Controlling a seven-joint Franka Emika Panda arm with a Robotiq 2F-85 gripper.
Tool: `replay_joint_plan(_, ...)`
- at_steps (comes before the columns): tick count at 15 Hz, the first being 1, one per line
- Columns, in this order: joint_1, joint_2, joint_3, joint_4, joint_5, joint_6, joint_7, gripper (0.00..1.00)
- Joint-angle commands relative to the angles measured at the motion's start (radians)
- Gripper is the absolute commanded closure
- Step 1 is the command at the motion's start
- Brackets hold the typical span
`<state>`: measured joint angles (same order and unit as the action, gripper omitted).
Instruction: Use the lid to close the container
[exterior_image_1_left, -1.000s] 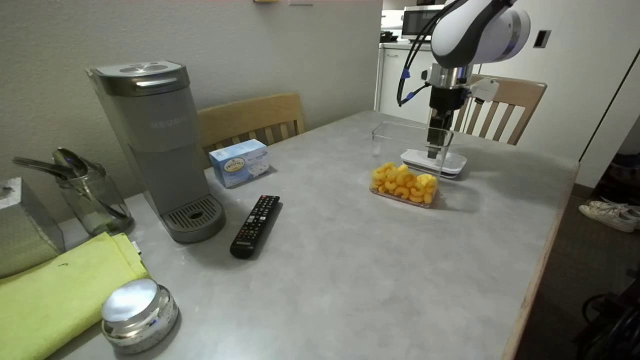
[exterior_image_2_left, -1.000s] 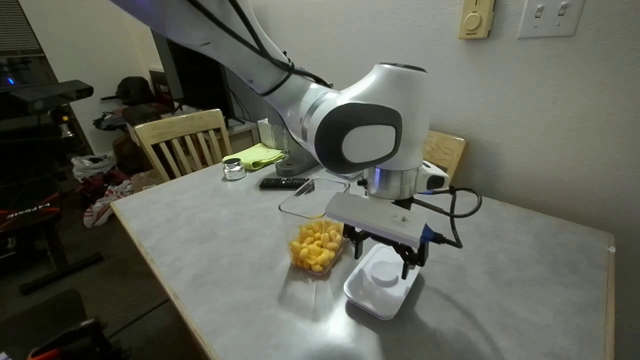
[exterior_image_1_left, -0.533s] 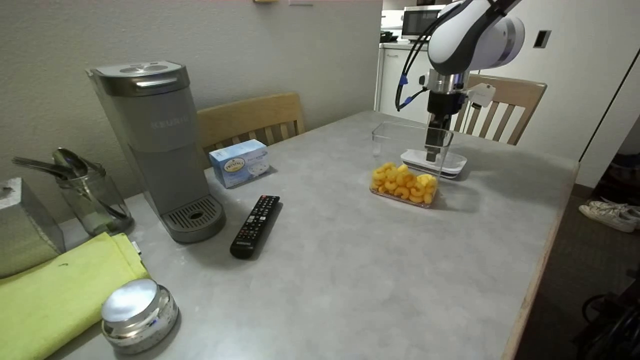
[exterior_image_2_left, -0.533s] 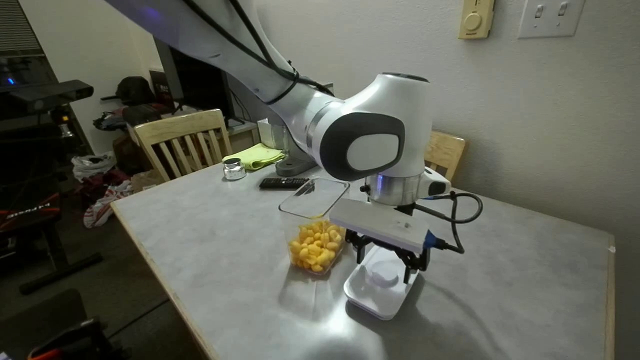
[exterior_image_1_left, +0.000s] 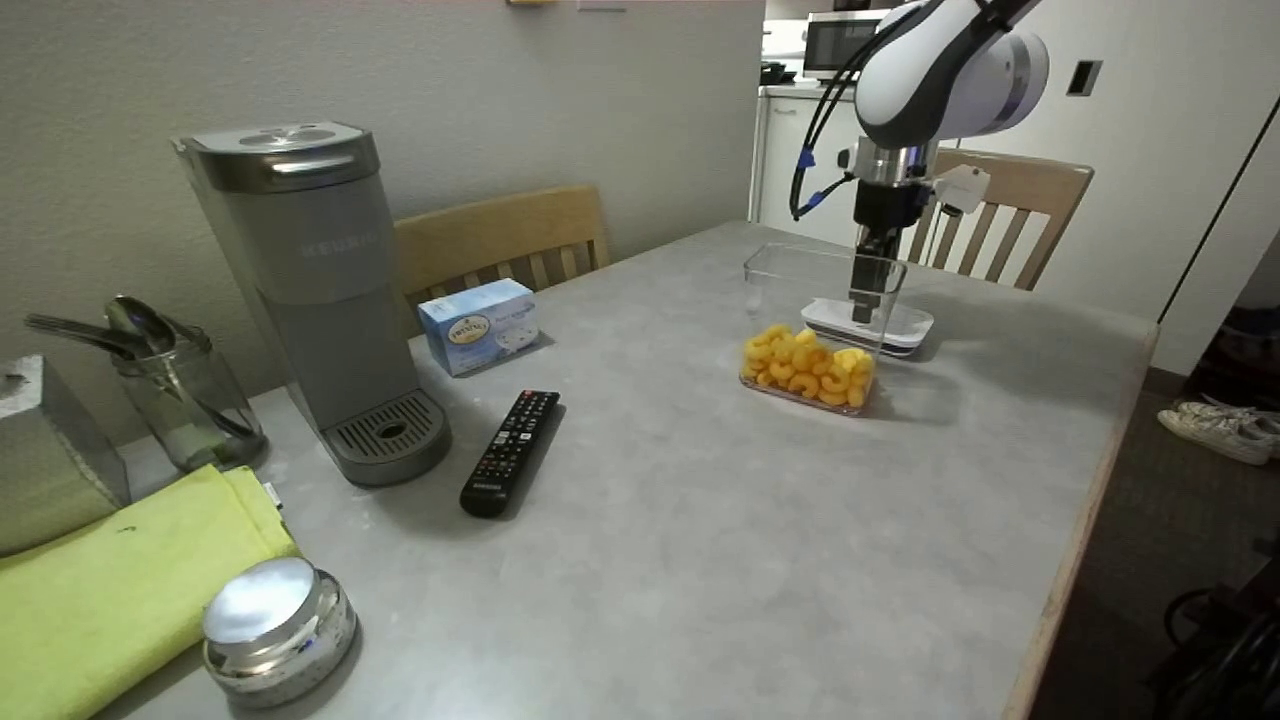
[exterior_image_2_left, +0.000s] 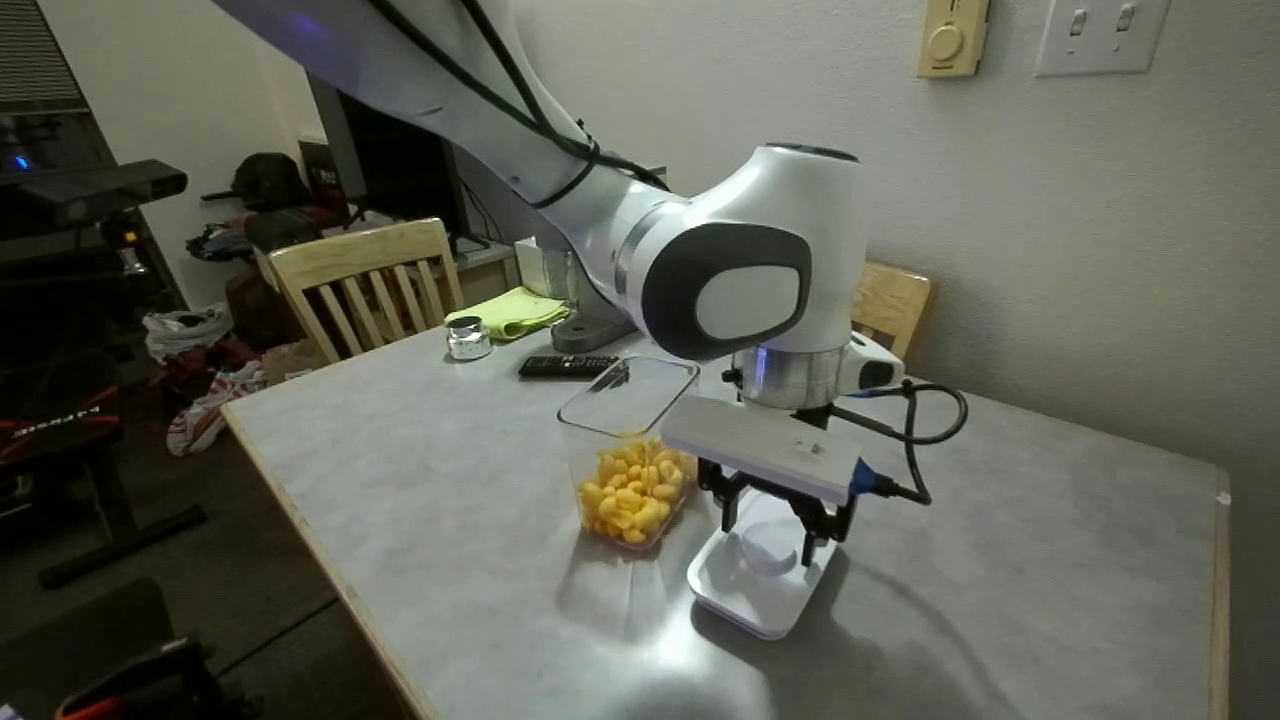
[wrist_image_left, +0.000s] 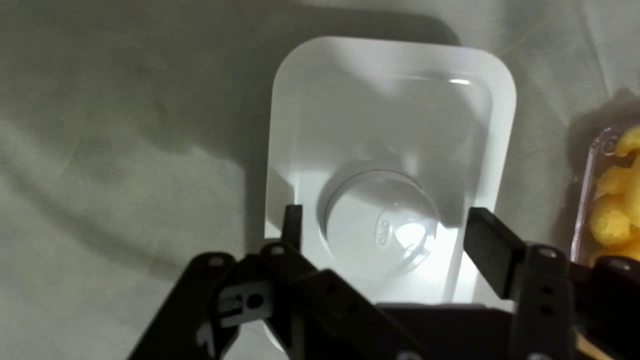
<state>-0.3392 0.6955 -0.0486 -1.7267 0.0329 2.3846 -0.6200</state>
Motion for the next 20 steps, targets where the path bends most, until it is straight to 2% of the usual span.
replay_joint_plan(1, -0.017, 0.02, 0.009, 0.025, -0.015, 0.002, -0.014, 0.22)
replay_joint_plan(4, -0.019, 0.02, 0.01, 0.024, -0.014, 0.002, -0.016, 0.26)
replay_joint_plan(6, -0.02, 0.019, 0.011, 0.023, -0.014, 0.002, -0.018, 0.47)
replay_joint_plan(7, -0.021, 0.019, 0.011, 0.022, -0.014, 0.002, -0.019, 0.39)
replay_joint_plan(11, -0.022, 0.018, 0.01, 0.019, -0.018, 0.004, -0.024, 0.24)
replay_joint_plan(13, -0.022, 0.018, 0.009, 0.018, -0.019, 0.005, -0.027, 0.33)
replay_joint_plan(14, -0.023, 0.018, 0.009, 0.018, -0.019, 0.005, -0.029, 0.52)
replay_joint_plan(15, -0.023, 0.018, 0.009, 0.018, -0.019, 0.005, -0.031, 0.54)
replay_joint_plan(17, -0.024, 0.018, 0.01, 0.018, -0.018, 0.006, -0.033, 0.68)
replay_joint_plan(20, -0.024, 0.018, 0.01, 0.018, -0.018, 0.006, -0.036, 0.71)
